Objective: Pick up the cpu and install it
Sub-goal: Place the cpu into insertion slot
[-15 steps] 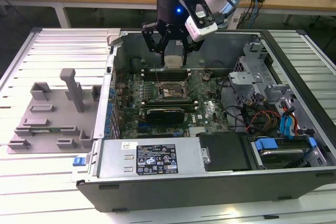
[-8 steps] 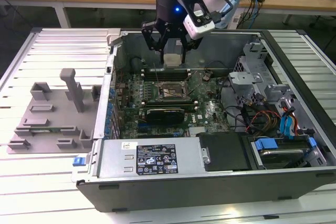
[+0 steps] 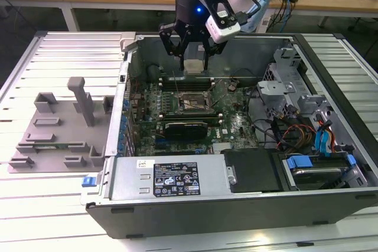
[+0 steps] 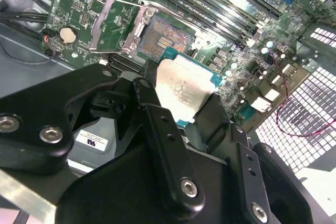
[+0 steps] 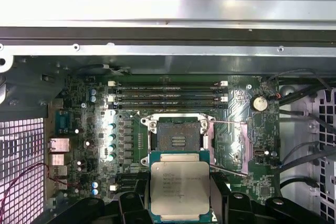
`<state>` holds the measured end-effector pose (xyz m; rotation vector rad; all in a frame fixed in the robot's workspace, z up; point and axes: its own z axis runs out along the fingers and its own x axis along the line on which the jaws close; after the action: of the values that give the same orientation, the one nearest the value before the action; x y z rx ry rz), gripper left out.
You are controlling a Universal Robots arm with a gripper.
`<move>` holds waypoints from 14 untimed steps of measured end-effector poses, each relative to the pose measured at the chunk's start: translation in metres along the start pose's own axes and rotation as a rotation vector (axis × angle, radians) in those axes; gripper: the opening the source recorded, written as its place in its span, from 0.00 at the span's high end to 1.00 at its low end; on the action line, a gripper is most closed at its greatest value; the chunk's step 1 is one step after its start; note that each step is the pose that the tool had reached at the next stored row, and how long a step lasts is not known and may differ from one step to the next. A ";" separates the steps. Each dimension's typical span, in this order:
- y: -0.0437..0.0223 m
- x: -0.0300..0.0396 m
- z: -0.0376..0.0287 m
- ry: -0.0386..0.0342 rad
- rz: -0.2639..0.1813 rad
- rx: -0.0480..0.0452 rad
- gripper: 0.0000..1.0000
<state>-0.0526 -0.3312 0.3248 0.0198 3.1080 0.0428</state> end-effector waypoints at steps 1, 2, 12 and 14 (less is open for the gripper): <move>0.0000 0.0000 0.0000 0.0000 0.000 -0.0001 0.46; 0.0001 0.0000 0.0000 0.0000 0.000 0.0000 0.46; 0.0004 0.0000 0.0001 -0.0008 0.027 0.0008 0.46; 0.0004 0.0000 0.0001 -0.0013 0.046 0.0014 0.46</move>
<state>-0.0526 -0.3307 0.3247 0.0907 3.1061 0.0417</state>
